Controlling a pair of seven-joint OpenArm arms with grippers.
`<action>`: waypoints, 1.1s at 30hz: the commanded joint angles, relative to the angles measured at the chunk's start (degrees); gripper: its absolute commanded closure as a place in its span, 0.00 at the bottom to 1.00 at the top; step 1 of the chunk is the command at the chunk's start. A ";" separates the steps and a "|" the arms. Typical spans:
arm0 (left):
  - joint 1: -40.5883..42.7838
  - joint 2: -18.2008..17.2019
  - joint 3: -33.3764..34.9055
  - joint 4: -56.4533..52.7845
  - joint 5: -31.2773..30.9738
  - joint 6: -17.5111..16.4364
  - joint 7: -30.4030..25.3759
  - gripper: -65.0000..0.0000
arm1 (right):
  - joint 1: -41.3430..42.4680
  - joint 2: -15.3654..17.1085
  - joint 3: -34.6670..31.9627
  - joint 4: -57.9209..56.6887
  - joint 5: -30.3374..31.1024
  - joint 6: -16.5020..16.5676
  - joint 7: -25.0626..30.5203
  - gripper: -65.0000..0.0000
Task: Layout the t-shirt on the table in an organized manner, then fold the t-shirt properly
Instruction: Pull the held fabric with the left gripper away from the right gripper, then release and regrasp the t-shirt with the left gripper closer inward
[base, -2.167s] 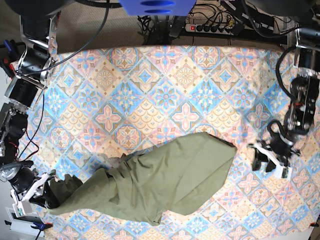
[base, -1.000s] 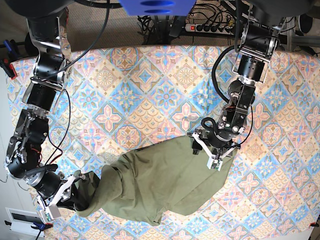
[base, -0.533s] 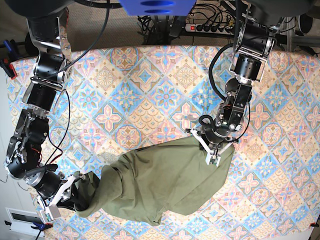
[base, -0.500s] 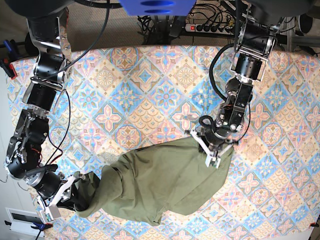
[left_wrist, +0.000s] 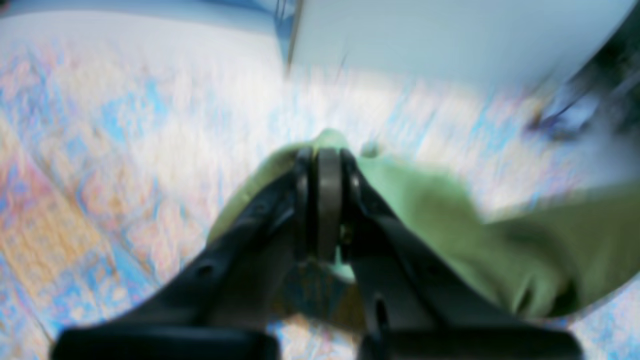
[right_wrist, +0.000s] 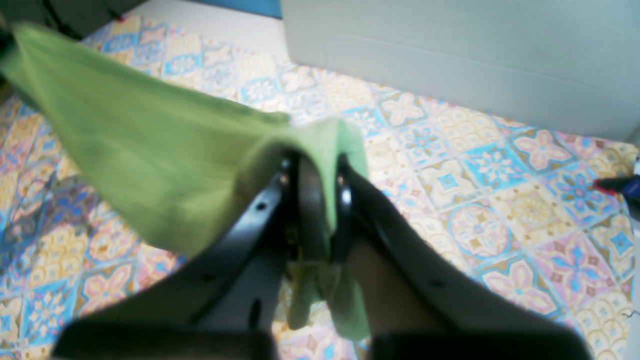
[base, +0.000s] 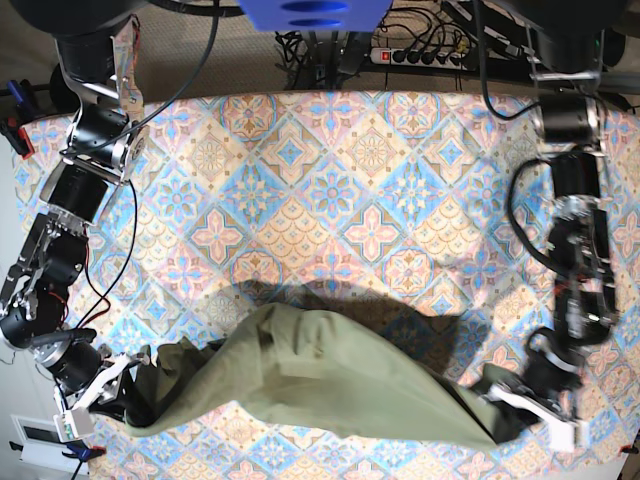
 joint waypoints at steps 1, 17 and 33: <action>-4.17 -2.55 -0.62 -1.88 -1.80 -0.05 -0.43 1.00 | 2.05 0.68 0.93 0.87 1.30 0.12 1.97 0.99; -25.79 -8.79 10.37 -28.86 7.25 -4.10 -8.87 1.00 | 2.23 0.85 4.44 0.78 1.39 0.12 3.64 0.99; -27.29 -4.04 19.69 -53.66 23.34 -3.83 -25.92 0.71 | 0.64 0.94 11.92 -3.44 1.30 0.12 5.05 0.99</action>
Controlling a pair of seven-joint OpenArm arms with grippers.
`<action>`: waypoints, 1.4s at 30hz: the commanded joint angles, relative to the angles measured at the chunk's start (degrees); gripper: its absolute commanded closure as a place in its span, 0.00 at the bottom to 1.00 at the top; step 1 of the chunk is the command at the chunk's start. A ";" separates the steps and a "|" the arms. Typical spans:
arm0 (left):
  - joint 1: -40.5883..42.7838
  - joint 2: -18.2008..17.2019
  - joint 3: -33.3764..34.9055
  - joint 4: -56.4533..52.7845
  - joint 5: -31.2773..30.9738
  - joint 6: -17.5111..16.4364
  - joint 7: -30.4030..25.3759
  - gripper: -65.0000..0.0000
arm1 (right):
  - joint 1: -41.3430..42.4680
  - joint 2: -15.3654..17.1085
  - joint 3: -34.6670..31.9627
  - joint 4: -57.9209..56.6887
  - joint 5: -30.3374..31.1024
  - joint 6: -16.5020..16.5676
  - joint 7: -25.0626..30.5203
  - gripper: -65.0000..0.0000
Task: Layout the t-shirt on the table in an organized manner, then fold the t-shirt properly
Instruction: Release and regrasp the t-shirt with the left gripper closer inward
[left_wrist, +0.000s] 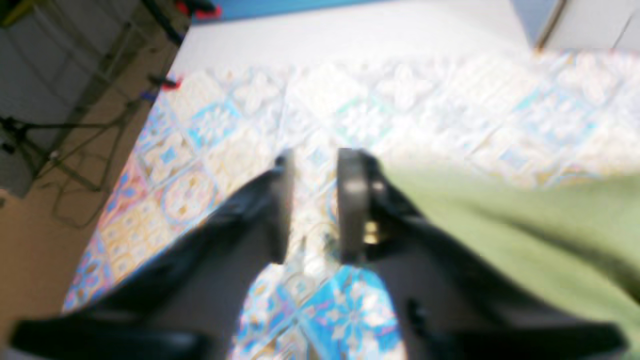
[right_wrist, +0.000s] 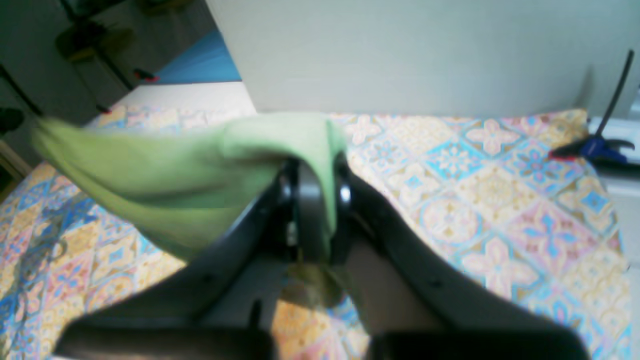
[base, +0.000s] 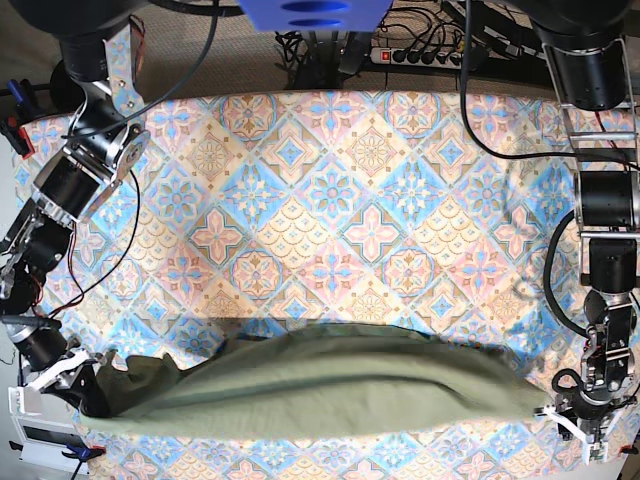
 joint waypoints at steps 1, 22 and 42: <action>-3.20 -1.27 -0.46 1.05 -0.31 0.62 -2.34 0.66 | 1.87 0.92 0.18 1.09 1.28 0.12 1.82 0.99; 37.15 4.36 1.83 48.35 -1.80 0.62 14.54 0.88 | 1.87 0.48 -4.39 -0.23 1.01 0.12 2.17 0.99; 27.13 16.14 3.50 17.93 13.41 0.62 6.19 0.58 | 1.87 0.48 -4.39 0.30 1.01 0.12 2.08 0.99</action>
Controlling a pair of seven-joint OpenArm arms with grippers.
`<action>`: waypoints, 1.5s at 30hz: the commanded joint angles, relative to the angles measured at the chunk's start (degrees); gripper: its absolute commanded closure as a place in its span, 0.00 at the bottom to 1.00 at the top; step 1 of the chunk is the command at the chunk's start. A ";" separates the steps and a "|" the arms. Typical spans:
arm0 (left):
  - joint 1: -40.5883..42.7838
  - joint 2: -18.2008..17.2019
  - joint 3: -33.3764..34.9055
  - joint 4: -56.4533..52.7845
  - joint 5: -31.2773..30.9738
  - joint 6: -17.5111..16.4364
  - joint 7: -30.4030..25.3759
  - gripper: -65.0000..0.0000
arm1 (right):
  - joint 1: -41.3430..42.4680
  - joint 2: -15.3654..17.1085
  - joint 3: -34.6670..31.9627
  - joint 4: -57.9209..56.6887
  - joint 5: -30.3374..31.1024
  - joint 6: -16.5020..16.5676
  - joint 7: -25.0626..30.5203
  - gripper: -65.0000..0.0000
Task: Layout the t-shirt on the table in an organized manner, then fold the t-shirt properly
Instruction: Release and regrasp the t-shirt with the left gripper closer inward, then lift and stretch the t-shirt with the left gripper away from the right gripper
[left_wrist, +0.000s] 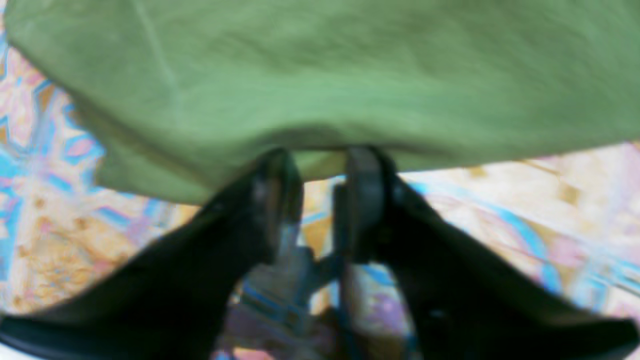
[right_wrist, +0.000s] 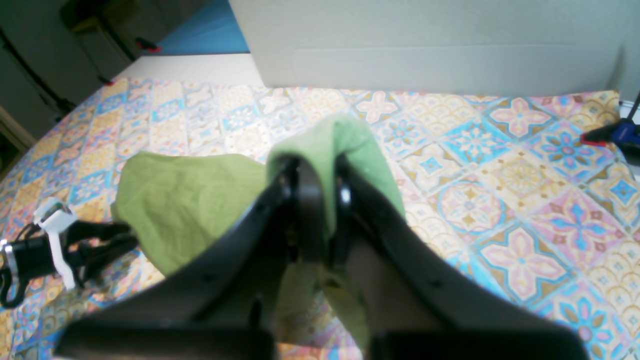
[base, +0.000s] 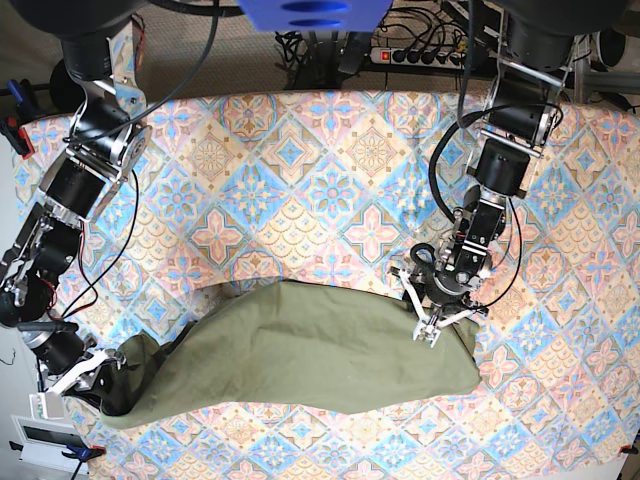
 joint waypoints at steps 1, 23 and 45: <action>-1.61 -0.28 -0.11 0.53 0.49 0.12 -0.33 0.52 | 2.09 0.94 0.13 1.21 1.45 0.17 1.82 0.99; -7.15 4.65 -0.02 -12.39 9.90 0.03 -8.94 1.00 | 2.00 0.94 0.22 2.27 1.72 0.17 1.55 0.99; -15.59 -16.63 -24.20 11.96 -16.74 -0.41 4.86 1.00 | -6.44 1.03 0.13 2.18 1.54 0.17 1.64 0.99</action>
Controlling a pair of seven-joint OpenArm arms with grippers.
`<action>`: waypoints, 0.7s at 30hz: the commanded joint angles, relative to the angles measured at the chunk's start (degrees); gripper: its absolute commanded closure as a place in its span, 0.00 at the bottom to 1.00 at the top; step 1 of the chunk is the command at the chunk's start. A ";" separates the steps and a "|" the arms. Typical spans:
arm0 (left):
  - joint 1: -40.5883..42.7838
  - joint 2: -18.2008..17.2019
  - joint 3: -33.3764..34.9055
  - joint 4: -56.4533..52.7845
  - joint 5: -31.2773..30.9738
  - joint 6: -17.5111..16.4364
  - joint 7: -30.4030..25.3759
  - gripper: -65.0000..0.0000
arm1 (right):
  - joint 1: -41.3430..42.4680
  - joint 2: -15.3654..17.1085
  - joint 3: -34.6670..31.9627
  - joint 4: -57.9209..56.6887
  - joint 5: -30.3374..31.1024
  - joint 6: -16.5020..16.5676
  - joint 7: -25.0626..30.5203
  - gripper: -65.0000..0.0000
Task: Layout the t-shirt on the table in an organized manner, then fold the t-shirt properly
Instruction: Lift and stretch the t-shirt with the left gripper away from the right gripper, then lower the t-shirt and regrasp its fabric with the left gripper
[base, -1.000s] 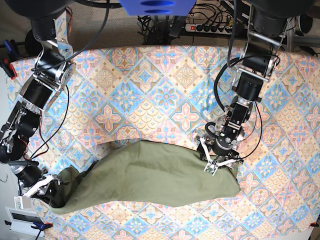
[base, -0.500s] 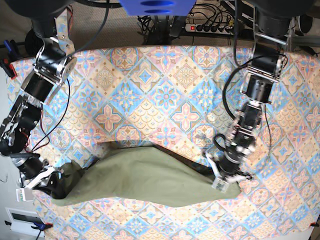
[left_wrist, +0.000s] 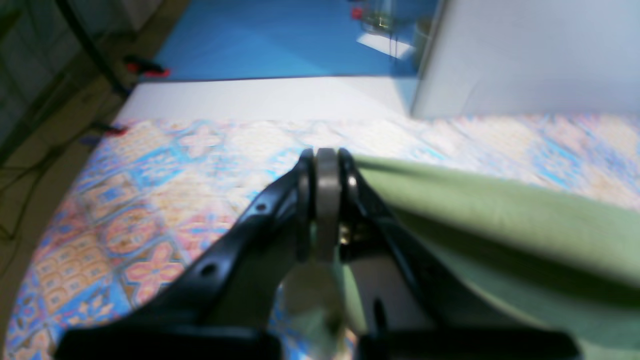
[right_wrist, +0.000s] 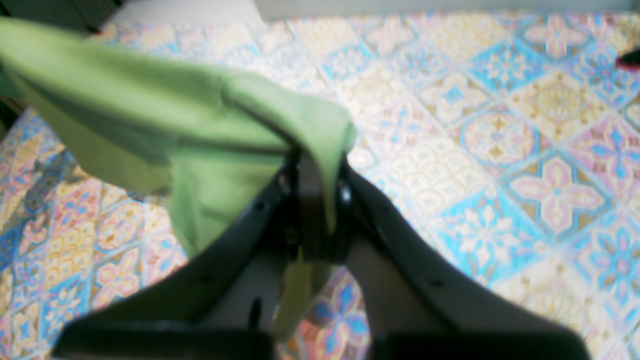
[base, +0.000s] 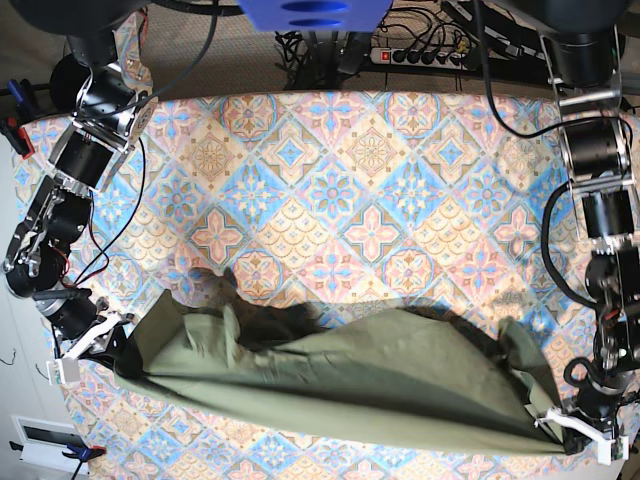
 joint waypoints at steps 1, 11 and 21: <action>-3.43 0.38 0.53 -5.42 1.16 0.47 -2.89 1.00 | 1.60 1.05 0.13 0.67 0.88 0.03 1.45 0.99; -6.68 9.53 17.58 -32.24 11.45 2.23 -22.76 0.80 | 1.69 1.05 -3.65 0.50 0.80 0.03 1.71 0.99; 1.85 6.89 17.41 -12.72 11.80 6.27 -19.42 0.68 | 1.69 0.96 -4.44 0.85 -2.19 0.03 1.80 0.99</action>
